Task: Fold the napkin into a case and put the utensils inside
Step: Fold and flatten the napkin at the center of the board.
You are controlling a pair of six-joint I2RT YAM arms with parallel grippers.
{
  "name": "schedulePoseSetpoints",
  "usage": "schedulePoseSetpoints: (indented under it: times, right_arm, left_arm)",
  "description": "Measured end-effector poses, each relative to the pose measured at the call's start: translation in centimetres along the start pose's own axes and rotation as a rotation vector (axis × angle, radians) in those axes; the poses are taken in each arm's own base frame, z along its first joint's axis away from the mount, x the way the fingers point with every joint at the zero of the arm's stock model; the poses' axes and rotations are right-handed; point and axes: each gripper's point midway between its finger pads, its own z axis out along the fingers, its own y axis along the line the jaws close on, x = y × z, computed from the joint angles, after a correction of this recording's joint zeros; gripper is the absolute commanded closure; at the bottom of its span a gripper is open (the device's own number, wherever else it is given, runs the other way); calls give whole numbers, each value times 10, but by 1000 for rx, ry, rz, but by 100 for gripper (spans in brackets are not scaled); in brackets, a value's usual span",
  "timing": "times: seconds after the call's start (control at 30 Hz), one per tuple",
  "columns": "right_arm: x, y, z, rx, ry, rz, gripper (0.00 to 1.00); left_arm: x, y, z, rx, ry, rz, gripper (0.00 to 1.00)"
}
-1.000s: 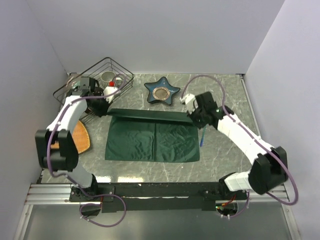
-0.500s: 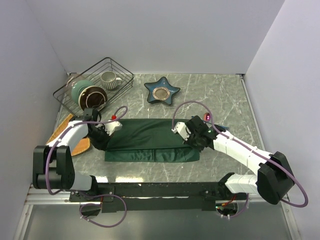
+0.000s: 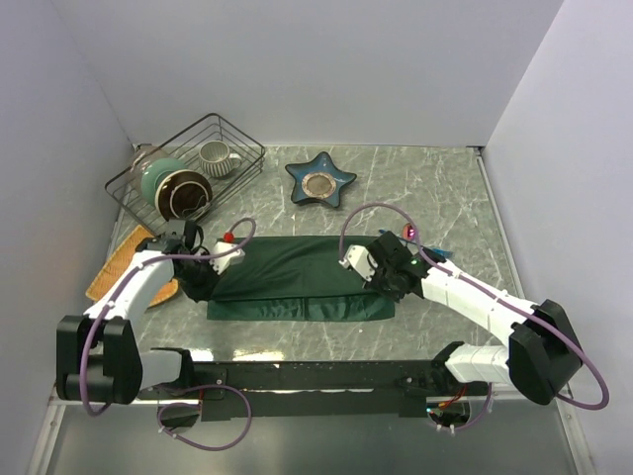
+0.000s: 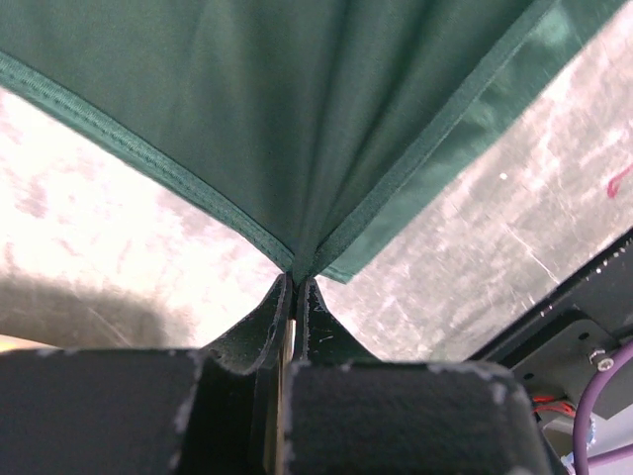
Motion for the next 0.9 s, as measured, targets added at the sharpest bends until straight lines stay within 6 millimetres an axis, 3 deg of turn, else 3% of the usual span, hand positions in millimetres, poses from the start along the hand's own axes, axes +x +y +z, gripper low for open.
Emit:
schedulePoseSetpoints:
  times: [0.27,0.53,0.9]
  right_arm:
    - [8,14,6,-30,33,-36,100]
    - [21,22,13,-51,72,-48,100]
    - [20,24,13,-58,76,-56,100]
  left_arm:
    - [11,-15,6,0,56,35,93]
    - [10,-20,9,-8,84,59,94]
    - [15,-26,8,-4,125,83,96]
